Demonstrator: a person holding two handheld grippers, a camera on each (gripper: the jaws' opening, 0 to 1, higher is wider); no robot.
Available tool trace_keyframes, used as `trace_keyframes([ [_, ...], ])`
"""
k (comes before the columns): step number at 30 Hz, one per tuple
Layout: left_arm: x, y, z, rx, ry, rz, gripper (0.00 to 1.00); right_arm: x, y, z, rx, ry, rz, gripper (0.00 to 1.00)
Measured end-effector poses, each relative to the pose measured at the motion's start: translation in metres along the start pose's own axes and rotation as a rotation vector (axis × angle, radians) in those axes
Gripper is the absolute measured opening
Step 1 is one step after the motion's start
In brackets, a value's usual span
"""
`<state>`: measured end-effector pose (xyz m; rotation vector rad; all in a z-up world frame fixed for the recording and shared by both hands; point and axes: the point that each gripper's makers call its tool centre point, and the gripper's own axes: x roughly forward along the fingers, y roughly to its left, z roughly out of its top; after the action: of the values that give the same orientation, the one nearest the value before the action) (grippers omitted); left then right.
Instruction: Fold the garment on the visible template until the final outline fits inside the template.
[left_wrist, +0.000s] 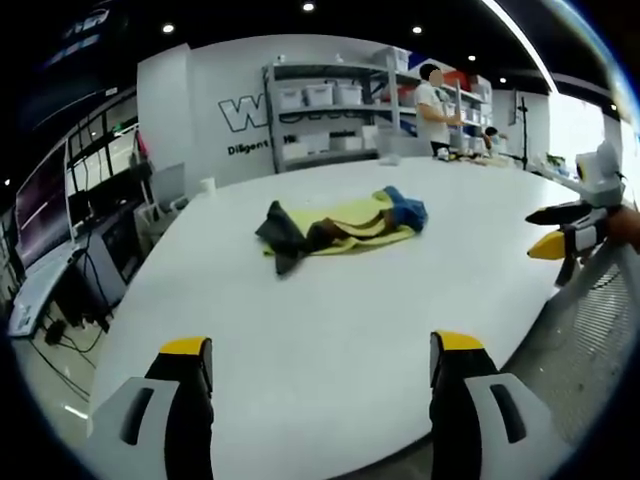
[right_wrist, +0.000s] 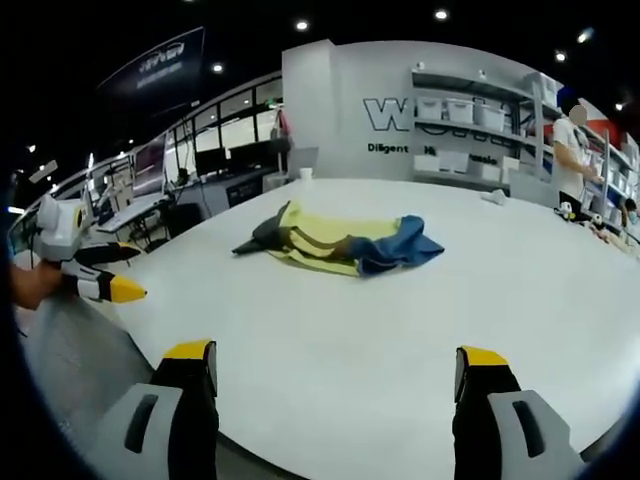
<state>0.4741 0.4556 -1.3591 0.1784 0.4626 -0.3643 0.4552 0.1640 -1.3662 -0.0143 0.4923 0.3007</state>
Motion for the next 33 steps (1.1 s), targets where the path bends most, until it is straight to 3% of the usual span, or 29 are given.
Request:
trace_keyframes([
  [33, -0.0011, -0.0003, 0.0051, -0.009, -0.027, -0.004, 0.89, -0.0004, 0.0014, 0.0026, -0.027, -0.008, 0.007, 0.99],
])
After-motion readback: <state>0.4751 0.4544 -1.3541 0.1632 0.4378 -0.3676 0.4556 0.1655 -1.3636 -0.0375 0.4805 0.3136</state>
